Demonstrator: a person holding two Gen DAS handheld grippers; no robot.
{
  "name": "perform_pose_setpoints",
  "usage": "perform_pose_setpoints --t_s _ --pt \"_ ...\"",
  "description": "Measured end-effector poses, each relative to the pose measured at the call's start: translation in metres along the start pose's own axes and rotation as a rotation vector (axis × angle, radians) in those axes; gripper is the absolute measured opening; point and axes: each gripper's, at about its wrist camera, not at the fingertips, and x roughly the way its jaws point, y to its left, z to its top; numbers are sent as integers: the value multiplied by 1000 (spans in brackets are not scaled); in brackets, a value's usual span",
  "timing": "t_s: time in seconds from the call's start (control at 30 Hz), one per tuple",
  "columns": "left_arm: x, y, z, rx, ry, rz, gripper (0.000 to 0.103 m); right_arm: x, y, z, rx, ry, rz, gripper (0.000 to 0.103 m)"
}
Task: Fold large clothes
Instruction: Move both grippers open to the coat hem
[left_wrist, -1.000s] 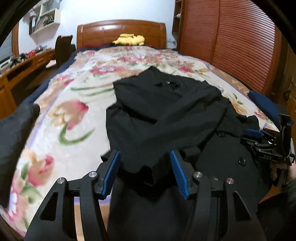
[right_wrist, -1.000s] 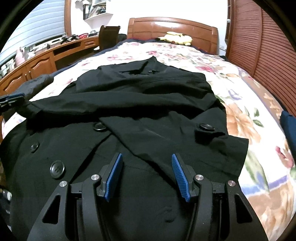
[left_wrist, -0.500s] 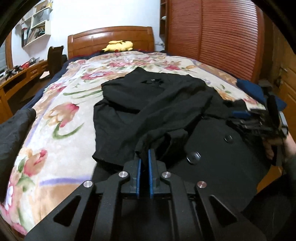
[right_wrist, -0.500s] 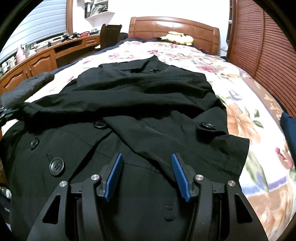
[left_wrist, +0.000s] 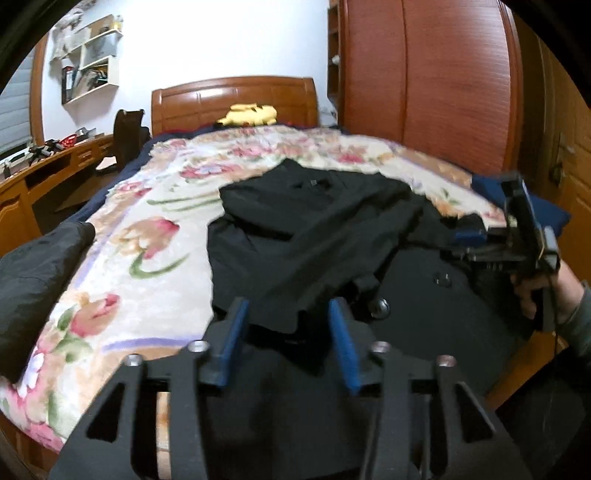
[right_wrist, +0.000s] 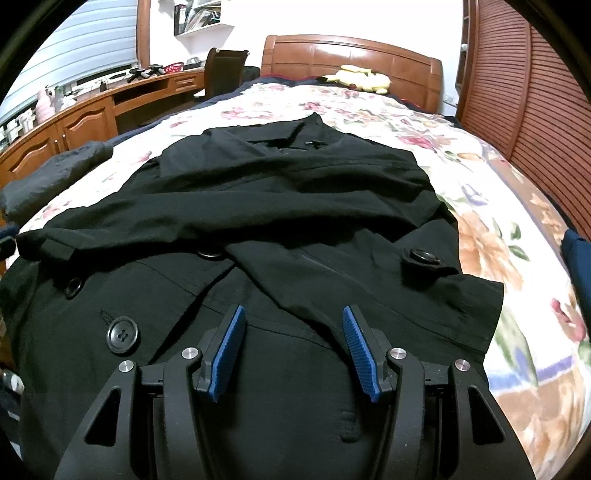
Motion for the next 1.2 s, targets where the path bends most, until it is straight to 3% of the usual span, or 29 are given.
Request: perform_pose_setpoints --t_s 0.03,0.07,0.13,0.3,0.57,0.8,0.93,1.2 --pt "-2 3 1 -4 -6 6 65 0 0 0 3 0 4 57" --pt "-5 6 2 -7 -13 11 81 0 0 0 6 -1 7 57" --pt "-10 11 1 -13 -29 24 89 -1 0 0 4 -3 8 57" --pt "-11 24 -9 -39 -16 76 89 -1 2 -1 -6 -4 3 57" --pt "-5 40 -26 -79 20 100 89 -9 2 -3 -53 -8 -13 57" --pt "-4 47 -41 -105 36 101 89 -52 -16 -16 -49 -36 -48 58" --pt "-1 47 -47 -106 48 96 89 -78 -27 -27 -36 -60 -74 75" --pt "6 45 -55 -96 77 119 89 -77 -47 -68 -21 31 -114 76"
